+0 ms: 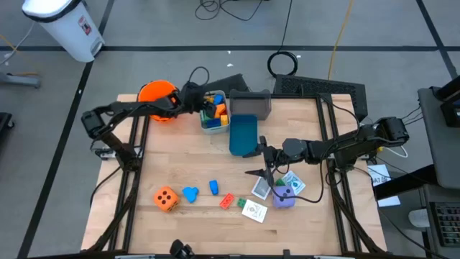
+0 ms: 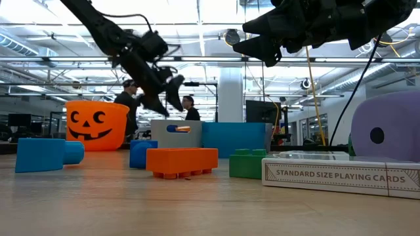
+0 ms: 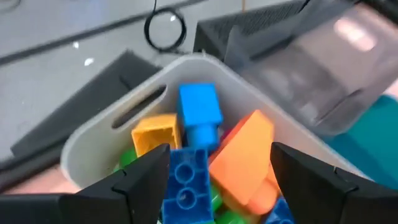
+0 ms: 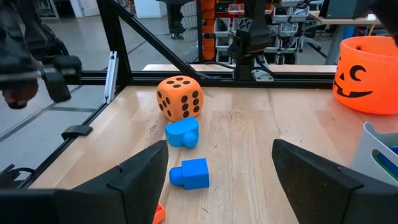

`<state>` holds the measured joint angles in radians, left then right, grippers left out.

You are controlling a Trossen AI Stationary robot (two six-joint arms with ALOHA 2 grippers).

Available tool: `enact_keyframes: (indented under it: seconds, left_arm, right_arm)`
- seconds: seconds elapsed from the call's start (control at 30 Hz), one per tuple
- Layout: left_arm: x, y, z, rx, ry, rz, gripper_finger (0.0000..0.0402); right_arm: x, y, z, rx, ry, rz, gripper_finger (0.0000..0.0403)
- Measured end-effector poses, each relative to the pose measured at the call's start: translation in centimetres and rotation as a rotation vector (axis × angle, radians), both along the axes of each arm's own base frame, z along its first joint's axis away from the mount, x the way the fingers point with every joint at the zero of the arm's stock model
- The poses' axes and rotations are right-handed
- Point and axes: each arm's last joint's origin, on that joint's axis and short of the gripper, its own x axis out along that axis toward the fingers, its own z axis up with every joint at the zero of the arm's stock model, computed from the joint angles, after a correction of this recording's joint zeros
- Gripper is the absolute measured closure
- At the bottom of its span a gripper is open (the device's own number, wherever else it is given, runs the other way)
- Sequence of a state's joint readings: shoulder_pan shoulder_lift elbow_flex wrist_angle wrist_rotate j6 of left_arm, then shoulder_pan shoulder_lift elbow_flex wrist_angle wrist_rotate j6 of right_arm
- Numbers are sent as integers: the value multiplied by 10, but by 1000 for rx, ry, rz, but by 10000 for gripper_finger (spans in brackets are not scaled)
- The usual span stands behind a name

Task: Pick & Place Toys
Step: Put the light blue 1 stud gamepiece into the white bin

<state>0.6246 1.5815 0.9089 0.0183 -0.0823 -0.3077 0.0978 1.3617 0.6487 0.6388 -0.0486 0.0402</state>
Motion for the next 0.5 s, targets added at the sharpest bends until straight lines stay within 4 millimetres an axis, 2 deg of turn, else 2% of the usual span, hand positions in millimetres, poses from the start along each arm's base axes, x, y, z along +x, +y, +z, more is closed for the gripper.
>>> enact_keyframes:
  seconds: [0.13, 0.33, 0.5]
  left_arm:
    - [-10, -8, 30, 82, -45, -33, 119]
    - [-31, -33, 82, 192, -167, -68, 127]
    - [-42, -55, 109, 247, -256, -117, 127]
  right_arm:
    - [0, 0, 0, 0, 0, 0, 122]
    - [0, 0, 0, 0, 3, 0, 122]
    - [0, 0, 0, 0, 3, 0, 122]
